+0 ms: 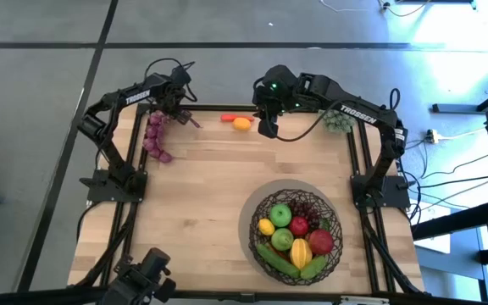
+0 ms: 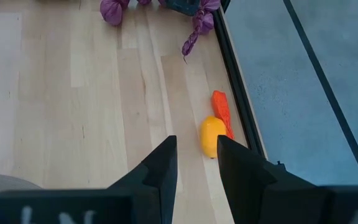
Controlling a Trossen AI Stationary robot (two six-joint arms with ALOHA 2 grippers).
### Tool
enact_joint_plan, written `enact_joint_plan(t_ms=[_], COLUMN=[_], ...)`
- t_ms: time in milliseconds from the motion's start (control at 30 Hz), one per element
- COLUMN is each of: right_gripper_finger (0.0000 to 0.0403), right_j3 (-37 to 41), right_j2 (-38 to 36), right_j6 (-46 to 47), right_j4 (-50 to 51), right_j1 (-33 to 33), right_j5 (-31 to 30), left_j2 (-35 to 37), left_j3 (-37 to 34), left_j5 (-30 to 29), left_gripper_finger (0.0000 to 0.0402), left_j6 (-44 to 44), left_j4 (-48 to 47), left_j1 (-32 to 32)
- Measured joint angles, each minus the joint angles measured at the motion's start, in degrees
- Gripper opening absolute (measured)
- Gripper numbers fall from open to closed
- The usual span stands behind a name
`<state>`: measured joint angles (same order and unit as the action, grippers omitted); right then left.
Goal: Build produce basket
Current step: Put the purple garlic into the wire basket
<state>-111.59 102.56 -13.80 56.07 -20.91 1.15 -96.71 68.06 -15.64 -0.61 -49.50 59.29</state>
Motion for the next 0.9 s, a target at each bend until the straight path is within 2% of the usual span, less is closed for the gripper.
enact_joint_plan(t_ms=[467,733,900], right_gripper_finger=[0.0111,0.0111,0.0111], right_j3=[0.00,0.00,0.00], right_j2=[0.00,0.00,0.00], right_j6=[-0.17,-0.17,-0.15], right_j4=[0.02,0.00,0.00], right_j1=[0.00,0.00,0.00], right_j5=[-0.02,-0.02,-0.02], left_j2=[-0.04,-0.07,-0.25], left_j3=[-4.05,-4.16,-4.16], left_j5=[-0.40,-0.24,-0.14], left_gripper_finger=[0.0103,0.0103,0.0103], left_j6=[1.21,6.73,7.18], left_j4=[4.53,7.50,7.00], left_j1=[0.35,0.32,0.42])
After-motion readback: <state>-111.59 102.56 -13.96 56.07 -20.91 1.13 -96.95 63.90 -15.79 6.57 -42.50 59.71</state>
